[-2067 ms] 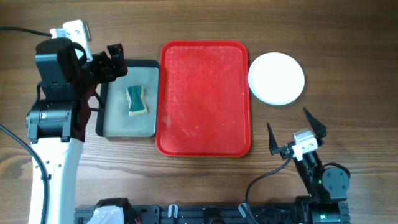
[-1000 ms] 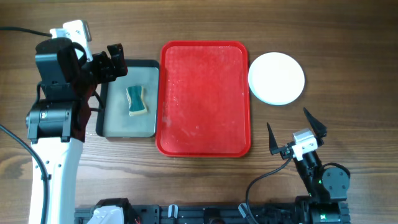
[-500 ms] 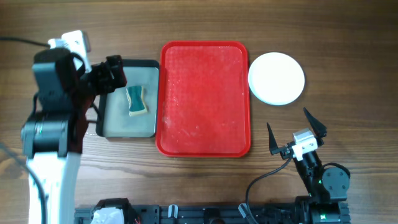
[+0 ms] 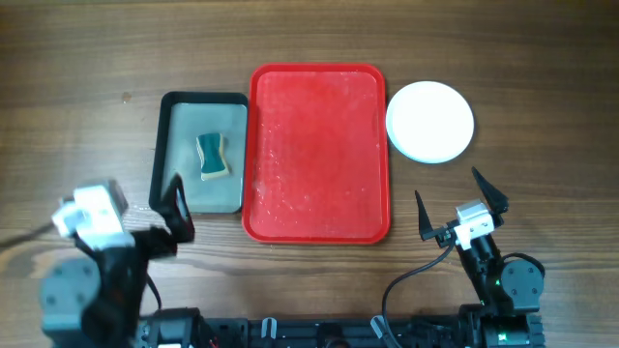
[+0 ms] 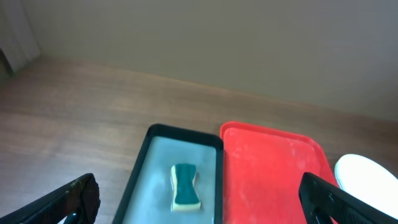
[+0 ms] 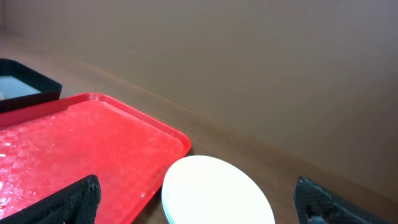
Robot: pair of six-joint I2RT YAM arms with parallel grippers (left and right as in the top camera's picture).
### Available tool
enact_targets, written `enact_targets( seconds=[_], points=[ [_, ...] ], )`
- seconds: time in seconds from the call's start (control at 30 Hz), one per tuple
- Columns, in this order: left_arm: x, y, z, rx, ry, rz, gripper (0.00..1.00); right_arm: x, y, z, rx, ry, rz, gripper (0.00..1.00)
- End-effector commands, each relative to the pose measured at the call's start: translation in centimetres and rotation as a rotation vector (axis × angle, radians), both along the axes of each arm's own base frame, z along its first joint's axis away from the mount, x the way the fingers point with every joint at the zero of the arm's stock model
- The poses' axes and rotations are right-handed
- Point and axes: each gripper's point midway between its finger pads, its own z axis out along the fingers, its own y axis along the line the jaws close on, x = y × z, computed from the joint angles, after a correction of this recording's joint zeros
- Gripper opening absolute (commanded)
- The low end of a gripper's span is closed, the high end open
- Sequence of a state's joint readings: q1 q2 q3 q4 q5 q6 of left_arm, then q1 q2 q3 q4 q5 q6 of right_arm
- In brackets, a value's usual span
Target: Clean dirty plates on tray and stack at the side
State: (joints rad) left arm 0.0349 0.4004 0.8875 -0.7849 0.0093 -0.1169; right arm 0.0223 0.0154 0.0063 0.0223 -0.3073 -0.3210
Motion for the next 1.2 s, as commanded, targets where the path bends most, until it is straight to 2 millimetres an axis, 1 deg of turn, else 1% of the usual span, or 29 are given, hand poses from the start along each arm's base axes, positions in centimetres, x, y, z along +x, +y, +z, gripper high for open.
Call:
enact_targets(
  seconds=[0.0, 0.07, 0.1, 0.27, 0.4, 0.47, 0.57, 0.67, 0.8, 0.9, 1.0, 1.17],
  points=[
    [-1.5, -0.3, -2.4, -0.006, -0.039, -0.013, 1.0, -0.1, 0.1, 0.3, -0.017, -0.021, 0.009, 1.0],
    [-2.0, -0.5, -3.6, -0.011, -0.053, -0.022, 1.0, -0.1, 0.1, 0.3, -0.018, -0.021, 0.009, 1.0],
    [-2.5, -0.6, -4.6, -0.031, -0.067, -0.02, 1.0, -0.1, 0.1, 0.3, -0.017, -0.021, 0.009, 1.0],
    [-2.7, -0.6, -7.1, -0.076, -0.08, -0.008, 1.0, -0.1, 0.1, 0.3, -0.018, -0.021, 0.009, 1.0],
    [-2.1, -0.6, -7.9, -0.077, -0.075, -0.008, 1.0, -0.1, 0.1, 0.3, -0.018, -0.021, 0.009, 1.0],
    [-1.7, -0.7, -7.4, -0.082, -0.105, -0.019, 1.0, -0.1, 0.1, 0.3, -0.018, -0.021, 0.009, 1.0],
    [-0.6, -0.9, -5.5, -0.078, -0.216, -0.033, 1.0, -0.1, 0.1, 0.3, -0.017, -0.021, 0.009, 1.0],
    [0.3, -1.1, -3.1, -0.073, -0.363, -0.051, 1.0, -0.1, 0.1, 0.3, -0.018, -0.021, 0.009, 1.0],
    [0.8, -1.6, -0.7, -0.07, -0.529, -0.088, 1.0, -0.1, 0.1, 0.3, -0.017, -0.021, 0.009, 1.0],
    [1.0, -1.9, -0.1, -0.069, -0.6, -0.104, 1.0, -0.1, 0.1, 0.3, -0.018, -0.021, 0.009, 1.0],
    [1.3, -1.8, -0.3, -0.067, -0.636, -0.104, 1.0, -0.1, 0.1, 0.3, -0.017, -0.021, 0.009, 1.0],
    [1.8, -1.8, -1.6, -0.119, -0.625, -0.104, 1.0, -0.1, 0.1, 0.3, -0.017, -0.021, 0.009, 1.0]
  ],
)
